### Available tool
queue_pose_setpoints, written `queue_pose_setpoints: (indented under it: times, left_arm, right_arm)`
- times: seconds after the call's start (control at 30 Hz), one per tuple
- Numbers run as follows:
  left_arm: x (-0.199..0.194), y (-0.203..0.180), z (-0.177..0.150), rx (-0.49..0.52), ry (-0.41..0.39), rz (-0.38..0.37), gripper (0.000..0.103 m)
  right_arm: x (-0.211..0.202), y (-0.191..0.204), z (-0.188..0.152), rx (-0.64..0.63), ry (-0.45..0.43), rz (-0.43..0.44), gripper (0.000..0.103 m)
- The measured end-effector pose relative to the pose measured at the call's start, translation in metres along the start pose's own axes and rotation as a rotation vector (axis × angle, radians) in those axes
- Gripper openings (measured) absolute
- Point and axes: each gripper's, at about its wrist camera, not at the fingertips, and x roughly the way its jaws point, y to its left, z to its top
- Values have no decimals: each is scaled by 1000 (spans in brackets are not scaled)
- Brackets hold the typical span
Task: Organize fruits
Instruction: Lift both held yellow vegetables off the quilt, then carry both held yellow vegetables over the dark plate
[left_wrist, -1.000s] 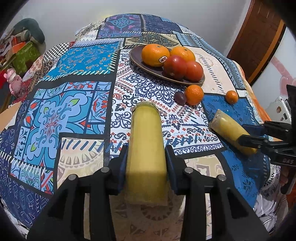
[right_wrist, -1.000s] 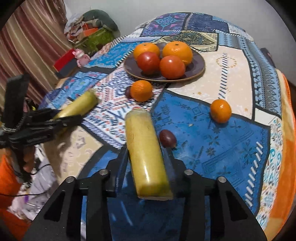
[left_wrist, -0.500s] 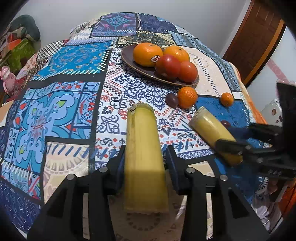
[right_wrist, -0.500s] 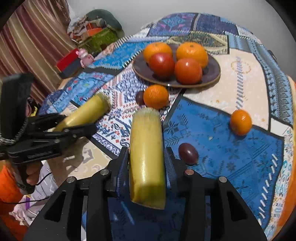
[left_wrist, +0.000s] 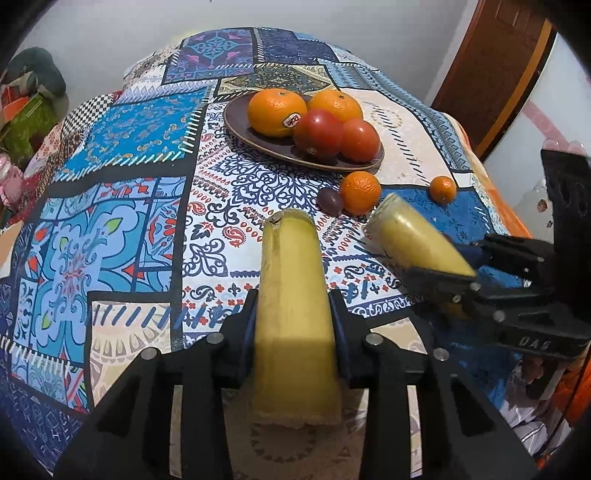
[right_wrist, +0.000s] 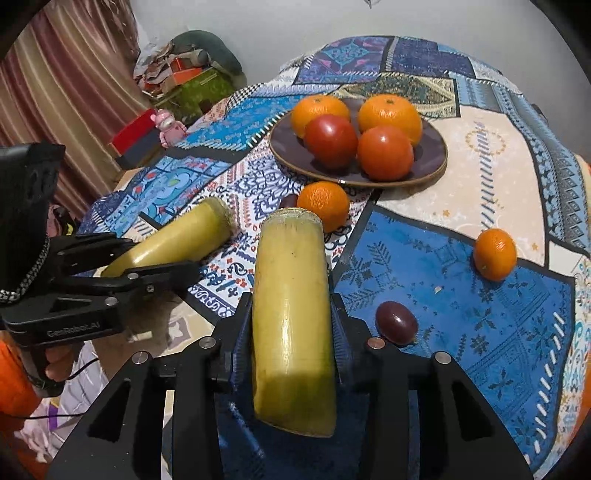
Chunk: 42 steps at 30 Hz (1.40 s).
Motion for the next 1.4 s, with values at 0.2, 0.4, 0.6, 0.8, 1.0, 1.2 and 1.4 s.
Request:
queue_pose_setpoints:
  times: [0.2, 0.4, 0.6, 0.8, 1.0, 1.2, 1.4]
  left_arm:
    - [-12, -2, 4, 11, -38, 22, 35]
    - [3, 4, 3, -14, 49, 12, 35]
    - [10, -6, 3, 33, 37, 39, 35]
    - [19, -10, 9, 64, 38, 52, 36]
    - [12, -13, 10, 83, 29, 65, 34]
    - [-5, -2, 20, 30, -28, 63, 34]
    - [-6, 4, 26, 40, -18, 67, 34]
  right_arm:
    - [-17, -7, 10, 10, -52, -21, 36]
    - [-22, -7, 14, 4, -61, -20, 36]
    - [-17, -11, 9, 22, -47, -12, 36]
    - [-16, -12, 10, 31, -45, -8, 36]
    - [-19, -15, 15, 40, -63, -9, 36]
    - [-25, -16, 26, 34, -96, -15, 36]
    - [-29, -18, 31, 29, -117, -22, 36]
